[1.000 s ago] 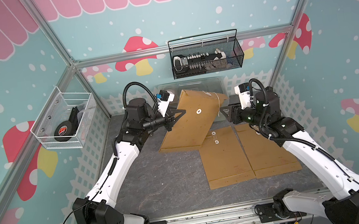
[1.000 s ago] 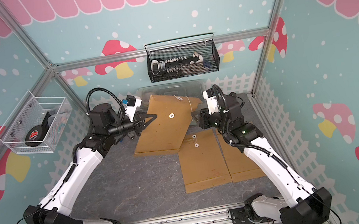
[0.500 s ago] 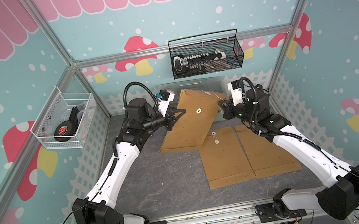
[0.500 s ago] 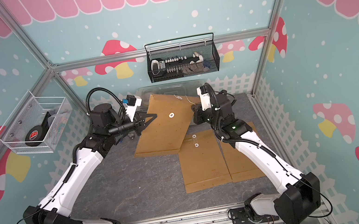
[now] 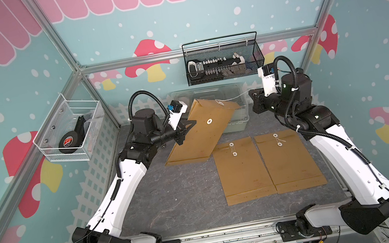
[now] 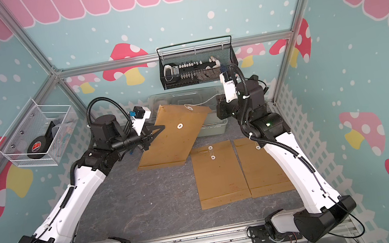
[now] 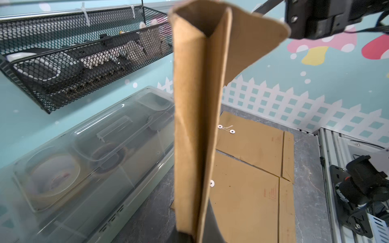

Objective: Close the mouth of the file bag
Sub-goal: Adjust the file bag.

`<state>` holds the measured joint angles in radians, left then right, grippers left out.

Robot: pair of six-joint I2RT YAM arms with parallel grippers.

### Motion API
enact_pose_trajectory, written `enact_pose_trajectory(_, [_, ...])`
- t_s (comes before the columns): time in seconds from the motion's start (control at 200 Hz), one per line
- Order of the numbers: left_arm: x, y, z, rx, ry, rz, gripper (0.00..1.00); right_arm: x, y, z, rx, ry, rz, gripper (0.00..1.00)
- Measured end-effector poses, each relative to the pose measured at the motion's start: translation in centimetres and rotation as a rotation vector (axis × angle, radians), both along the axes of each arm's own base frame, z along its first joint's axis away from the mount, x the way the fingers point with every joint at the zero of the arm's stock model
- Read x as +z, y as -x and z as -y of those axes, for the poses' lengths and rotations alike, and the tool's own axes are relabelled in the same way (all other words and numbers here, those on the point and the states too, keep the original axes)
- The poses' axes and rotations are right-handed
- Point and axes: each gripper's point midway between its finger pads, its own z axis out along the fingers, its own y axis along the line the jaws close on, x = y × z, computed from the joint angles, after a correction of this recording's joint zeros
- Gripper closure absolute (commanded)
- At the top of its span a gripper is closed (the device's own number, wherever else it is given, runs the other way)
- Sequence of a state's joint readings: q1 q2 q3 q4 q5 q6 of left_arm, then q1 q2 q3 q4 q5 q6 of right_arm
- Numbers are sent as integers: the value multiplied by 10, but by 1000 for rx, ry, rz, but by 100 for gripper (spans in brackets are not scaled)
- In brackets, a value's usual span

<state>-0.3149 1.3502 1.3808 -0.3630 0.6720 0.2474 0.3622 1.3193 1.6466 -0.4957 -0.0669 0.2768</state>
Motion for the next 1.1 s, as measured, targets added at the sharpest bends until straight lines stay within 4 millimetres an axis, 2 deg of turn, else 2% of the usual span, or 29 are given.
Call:
enact_pose_trajectory(0.125, [-12, -11, -6, 62, -34, -25, 100, 6, 12, -7, 61, -26, 7, 100])
enact_pose_trajectory(0.275, [-21, -21, -12, 117, -57, -41, 100, 5, 39, -13, 143, -61, 14, 100])
enact_pose_trajectory(0.375, [-20, -24, -14, 138, -57, -38, 100, -8, 55, -18, 202, -85, -2, 100])
enact_pose_trajectory(0.47, [-16, -26, -15, 148, -49, -29, 100, -30, 62, -25, 253, -105, -45, 100])
enact_pose_trajectory(0.545, [-9, -28, -16, 152, -38, -18, 100, -51, 65, -33, 294, -121, -95, 87])
enact_pose_trajectory(0.615, [-3, -28, -16, 143, -29, 1, 100, -69, 70, -40, 344, -134, -148, 65])
enact_pose_trajectory(0.695, [0, -25, -13, 107, -26, 22, 100, -80, 77, -48, 420, -148, -190, 54])
enact_pose_trajectory(0.765, [1, -19, -10, 62, -28, 39, 100, -78, 80, -48, 458, -175, -202, 48])
enact_pose_trajectory(0.886, [1, -9, -11, -6, -43, 69, 100, -70, 79, -33, 456, -213, -196, 40])
enact_pose_trajectory(1.011, [-1, 3, -11, -70, -71, 102, 100, -64, 79, -23, 429, -190, -197, 39])
enact_pose_trajectory(1.101, [-3, 14, -7, -130, -87, 117, 100, -52, 73, -21, 413, -156, -195, 39])
